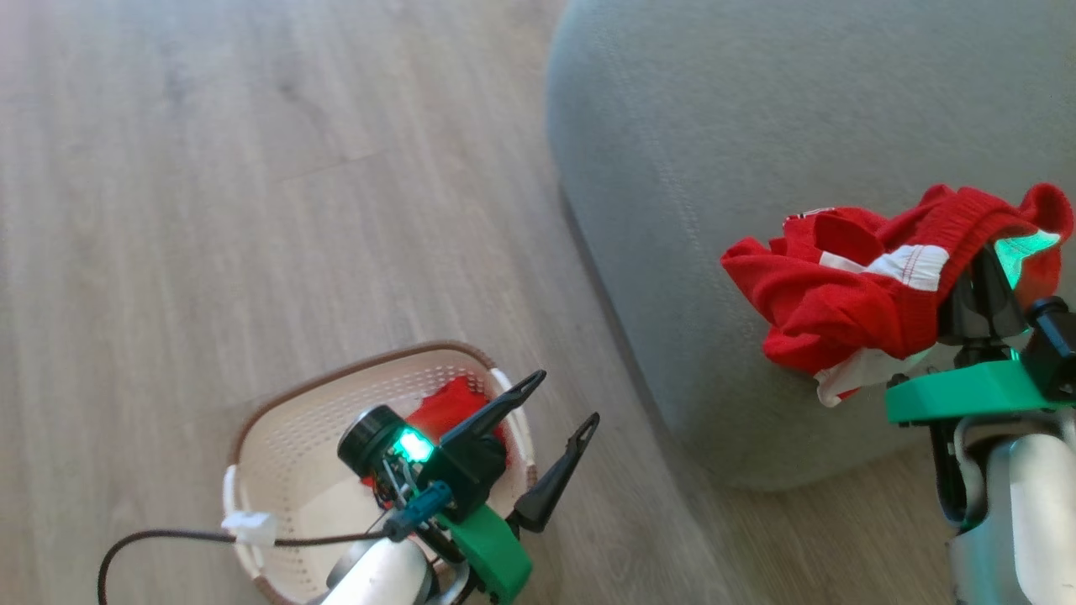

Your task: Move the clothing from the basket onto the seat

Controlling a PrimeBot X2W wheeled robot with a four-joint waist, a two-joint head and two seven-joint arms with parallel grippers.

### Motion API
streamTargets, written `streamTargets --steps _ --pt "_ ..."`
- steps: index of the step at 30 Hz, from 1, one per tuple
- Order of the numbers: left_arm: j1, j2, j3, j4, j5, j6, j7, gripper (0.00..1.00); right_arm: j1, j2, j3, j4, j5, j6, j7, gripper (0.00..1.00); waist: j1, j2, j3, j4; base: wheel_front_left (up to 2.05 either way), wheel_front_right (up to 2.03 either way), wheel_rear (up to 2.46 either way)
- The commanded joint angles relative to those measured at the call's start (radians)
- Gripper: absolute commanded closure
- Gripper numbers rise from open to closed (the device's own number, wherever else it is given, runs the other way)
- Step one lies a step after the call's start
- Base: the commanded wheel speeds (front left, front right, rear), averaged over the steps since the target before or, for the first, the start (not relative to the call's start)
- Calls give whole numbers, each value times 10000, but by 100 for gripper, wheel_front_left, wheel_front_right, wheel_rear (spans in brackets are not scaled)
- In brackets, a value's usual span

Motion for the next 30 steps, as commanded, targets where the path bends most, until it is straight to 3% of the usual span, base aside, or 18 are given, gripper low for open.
streamTargets --steps 1,13,30 --pt "-499 72 228 -406 93 -9 -51 0 -311 27 132 -448 72 -2 -65 100 0 0 238 -700 0 0 0" --pt "-582 168 48 -518 135 -9 -51 0 -109 27 -177 -584 356 -2 -65 100 0 0 553 -2013 0 0 0" --pt "-676 136 -284 -615 9 -9 -51 0 -256 28 -752 -845 257 -2 -65 100 0 0 718 -2104 0 0 0"
